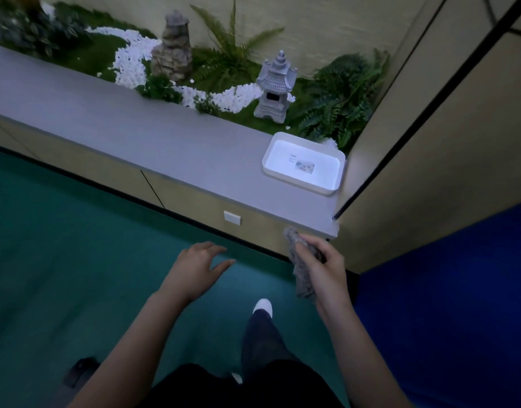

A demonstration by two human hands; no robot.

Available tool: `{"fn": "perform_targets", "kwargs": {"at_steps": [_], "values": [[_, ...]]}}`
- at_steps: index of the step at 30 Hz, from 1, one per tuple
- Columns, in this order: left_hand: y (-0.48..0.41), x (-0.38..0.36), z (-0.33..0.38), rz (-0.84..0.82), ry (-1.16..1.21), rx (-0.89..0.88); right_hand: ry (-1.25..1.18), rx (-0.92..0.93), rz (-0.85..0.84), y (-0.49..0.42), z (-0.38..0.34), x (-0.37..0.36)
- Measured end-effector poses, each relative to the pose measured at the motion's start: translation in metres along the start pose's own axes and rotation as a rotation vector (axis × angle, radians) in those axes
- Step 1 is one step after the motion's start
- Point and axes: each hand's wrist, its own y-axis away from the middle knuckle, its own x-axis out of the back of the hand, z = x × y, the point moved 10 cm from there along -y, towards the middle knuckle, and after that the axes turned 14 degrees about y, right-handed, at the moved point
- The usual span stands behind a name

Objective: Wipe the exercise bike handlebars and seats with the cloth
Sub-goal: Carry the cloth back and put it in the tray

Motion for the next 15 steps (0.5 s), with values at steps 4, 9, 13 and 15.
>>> {"fn": "perform_targets", "kwargs": {"at_steps": [4,9,13,15], "values": [[-0.060,0.018,0.017,0.009,0.004,0.017,-0.009,0.034,-0.005,-0.062,-0.028,0.002],[-0.123,0.038,0.035,0.072,0.038,-0.001,0.020,0.029,-0.010,-0.122,-0.050,0.005],[-0.158,0.042,0.049,0.050,0.047,-0.017,0.000,0.038,0.016,-0.153,-0.064,0.006],[-0.176,0.045,0.054,0.041,0.074,-0.028,-0.006,0.037,0.021,-0.166,-0.071,0.002]]}}
